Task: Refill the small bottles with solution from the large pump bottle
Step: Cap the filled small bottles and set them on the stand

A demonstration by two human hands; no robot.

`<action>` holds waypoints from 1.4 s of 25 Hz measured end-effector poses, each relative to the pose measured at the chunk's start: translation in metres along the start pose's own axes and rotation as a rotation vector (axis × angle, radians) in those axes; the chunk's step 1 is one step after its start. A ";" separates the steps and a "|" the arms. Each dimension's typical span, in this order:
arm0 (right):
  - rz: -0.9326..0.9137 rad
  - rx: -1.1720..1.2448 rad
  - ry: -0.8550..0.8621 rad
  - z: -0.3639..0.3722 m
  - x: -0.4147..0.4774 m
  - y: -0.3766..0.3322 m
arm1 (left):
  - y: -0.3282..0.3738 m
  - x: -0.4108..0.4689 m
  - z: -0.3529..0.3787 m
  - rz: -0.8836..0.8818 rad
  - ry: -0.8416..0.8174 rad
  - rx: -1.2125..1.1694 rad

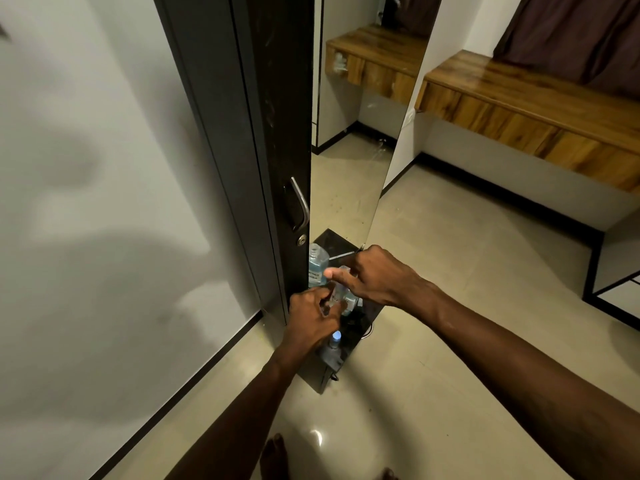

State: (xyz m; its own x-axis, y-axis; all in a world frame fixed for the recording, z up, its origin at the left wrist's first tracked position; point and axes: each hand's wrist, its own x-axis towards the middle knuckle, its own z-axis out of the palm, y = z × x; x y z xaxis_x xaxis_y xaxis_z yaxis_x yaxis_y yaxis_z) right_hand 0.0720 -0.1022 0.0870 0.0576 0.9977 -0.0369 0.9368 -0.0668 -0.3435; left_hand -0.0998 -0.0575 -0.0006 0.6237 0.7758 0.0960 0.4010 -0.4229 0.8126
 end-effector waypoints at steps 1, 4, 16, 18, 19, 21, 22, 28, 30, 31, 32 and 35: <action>-0.032 0.034 -0.052 0.000 0.000 0.001 | 0.000 0.001 -0.002 -0.004 0.010 -0.012; -0.053 -0.034 -0.095 0.003 0.003 -0.001 | -0.007 0.003 -0.005 0.012 0.022 -0.022; 0.090 0.031 -0.096 0.050 0.020 -0.006 | -0.045 -0.005 0.016 0.052 0.066 -0.005; 0.033 0.106 -0.165 0.058 0.020 0.000 | -0.066 -0.005 0.023 0.087 0.101 -0.005; 0.014 0.107 -0.222 0.063 0.019 0.000 | -0.078 -0.006 0.028 0.156 0.112 0.015; 0.030 0.085 -0.279 0.080 0.021 0.003 | -0.091 -0.008 0.033 0.168 0.075 0.035; 0.064 0.077 -0.282 0.091 0.022 0.004 | -0.092 -0.012 0.034 0.113 0.067 -0.007; 0.108 0.113 -0.334 0.145 0.028 0.027 | -0.149 -0.004 0.072 -0.165 -0.069 -0.092; 0.152 0.106 -0.336 0.162 0.025 0.043 | -0.161 0.004 0.085 -0.269 -0.179 -0.082; 0.178 0.124 -0.324 0.167 0.024 0.051 | -0.162 0.007 0.088 -0.254 -0.197 -0.096; 0.204 0.151 -0.309 0.172 0.023 0.058 | -0.163 0.008 0.092 -0.197 -0.189 -0.140; 0.271 0.237 -0.263 0.170 0.017 0.066 | -0.167 0.006 0.106 -0.117 -0.162 -0.262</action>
State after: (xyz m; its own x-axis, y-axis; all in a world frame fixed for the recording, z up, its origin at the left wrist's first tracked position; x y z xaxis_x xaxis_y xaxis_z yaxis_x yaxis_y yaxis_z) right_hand 0.0758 -0.0920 -0.0955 0.1715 0.9080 -0.3822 0.7934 -0.3573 -0.4928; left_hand -0.0920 -0.0318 -0.1968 0.6910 0.7182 -0.0823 0.3028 -0.1842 0.9351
